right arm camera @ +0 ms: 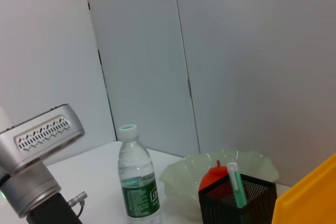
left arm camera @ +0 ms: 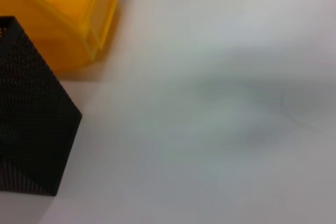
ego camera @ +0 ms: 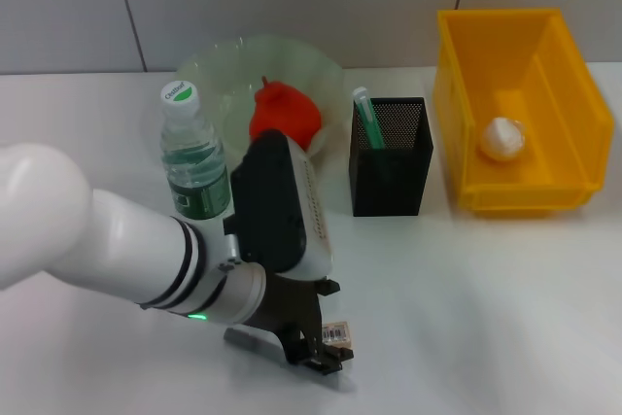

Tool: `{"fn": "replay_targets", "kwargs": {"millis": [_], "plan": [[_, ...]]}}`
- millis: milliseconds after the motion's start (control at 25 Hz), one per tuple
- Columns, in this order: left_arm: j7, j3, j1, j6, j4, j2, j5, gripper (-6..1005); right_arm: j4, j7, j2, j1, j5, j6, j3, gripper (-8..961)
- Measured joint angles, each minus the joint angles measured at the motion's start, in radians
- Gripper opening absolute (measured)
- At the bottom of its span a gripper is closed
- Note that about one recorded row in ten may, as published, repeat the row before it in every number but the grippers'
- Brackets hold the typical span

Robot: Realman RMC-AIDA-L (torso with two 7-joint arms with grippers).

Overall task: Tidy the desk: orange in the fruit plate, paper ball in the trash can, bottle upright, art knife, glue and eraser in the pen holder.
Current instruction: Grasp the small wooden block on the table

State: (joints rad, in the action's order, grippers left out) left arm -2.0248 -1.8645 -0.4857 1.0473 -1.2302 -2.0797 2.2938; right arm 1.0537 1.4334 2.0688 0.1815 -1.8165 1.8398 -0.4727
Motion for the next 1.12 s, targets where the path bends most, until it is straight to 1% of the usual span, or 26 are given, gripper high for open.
{"fn": "replay_targets", "kwargs": {"millis": [200,520,720,960,1120], "plan": [[-0.003,-0.003,-0.001,-0.01,0.002,0.0,0.008,788,0.0,0.002,-0.001,-0.003,-0.001,-0.001,0.003,527],[-0.003,-0.006,-0.002,-0.009,0.011,0.0,0.021,673,-0.006,0.005,-0.001,0.004,-0.001,-0.008,0.005,533],[0.0,-0.007,-0.002,-0.009,0.013,0.0,0.021,675,-0.007,0.009,0.002,0.009,-0.001,-0.01,0.006,536],[0.008,-0.007,-0.004,-0.007,0.01,0.0,0.021,534,-0.008,0.018,0.003,0.013,-0.001,-0.012,0.016,540],[0.015,-0.01,-0.006,-0.006,0.012,0.0,0.02,417,-0.008,0.019,0.006,0.016,-0.001,-0.012,0.031,543]]}}
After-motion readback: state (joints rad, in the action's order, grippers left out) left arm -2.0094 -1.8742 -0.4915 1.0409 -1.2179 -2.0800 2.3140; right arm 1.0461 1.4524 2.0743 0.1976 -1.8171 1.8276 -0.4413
